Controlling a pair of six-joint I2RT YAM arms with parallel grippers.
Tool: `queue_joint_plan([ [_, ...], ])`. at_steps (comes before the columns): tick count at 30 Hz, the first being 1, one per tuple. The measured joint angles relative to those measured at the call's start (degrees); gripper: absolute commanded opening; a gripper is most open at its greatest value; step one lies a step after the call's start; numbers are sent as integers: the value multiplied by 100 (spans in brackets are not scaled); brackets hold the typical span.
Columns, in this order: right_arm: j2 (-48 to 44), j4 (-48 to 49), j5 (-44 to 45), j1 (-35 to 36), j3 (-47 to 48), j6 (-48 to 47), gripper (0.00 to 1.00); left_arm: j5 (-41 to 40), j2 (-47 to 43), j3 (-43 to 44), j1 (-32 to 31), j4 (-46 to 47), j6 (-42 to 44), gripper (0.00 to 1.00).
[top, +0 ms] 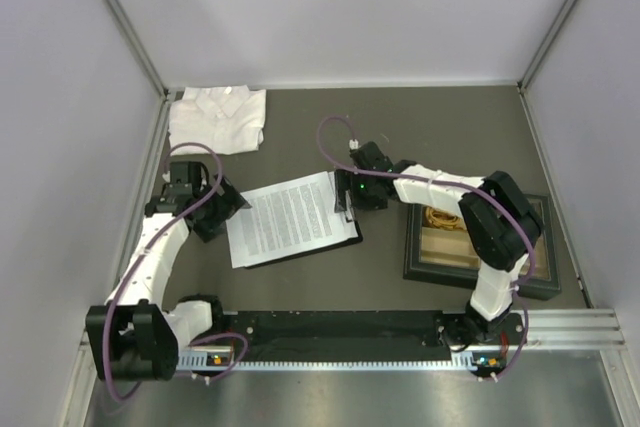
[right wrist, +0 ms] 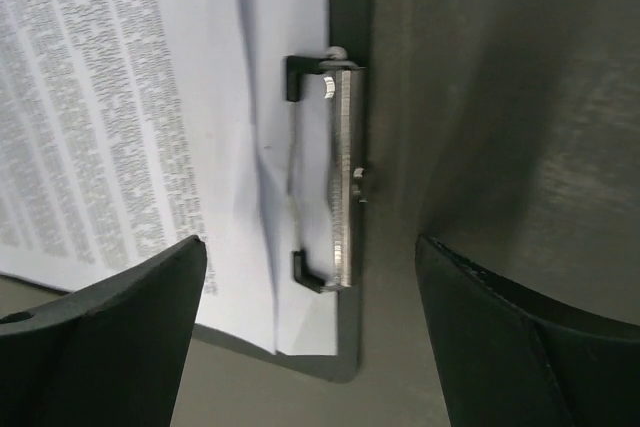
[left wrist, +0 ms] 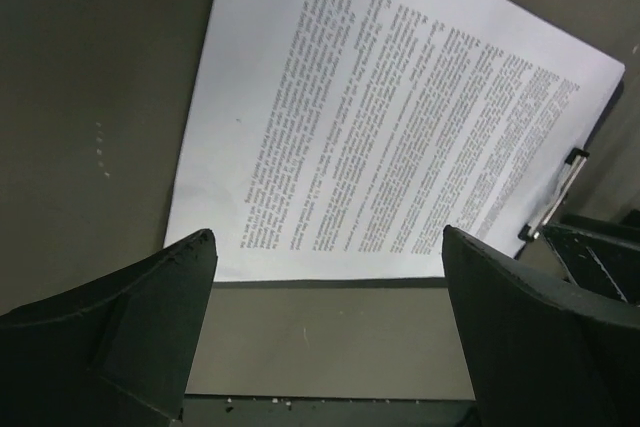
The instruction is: Put the files into the folder
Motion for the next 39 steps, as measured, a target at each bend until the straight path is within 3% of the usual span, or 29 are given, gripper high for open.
queue_joint_plan([
  [7, 249, -1051, 933, -20, 911, -599, 55, -896, 387, 389, 26, -146, 313, 98],
  [9, 313, -1209, 1049, -20, 1093, -706, 52, -914, 529, 328, 28, -72, 297, 98],
  [23, 1025, -1493, 1117, 116, 1582, -1056, 55, -748, 1150, -195, 33, 566, 181, 96],
  [39, 925, -1482, 1014, 188, 1574, -1047, 60, -590, 1237, -540, 33, 986, 164, 94],
])
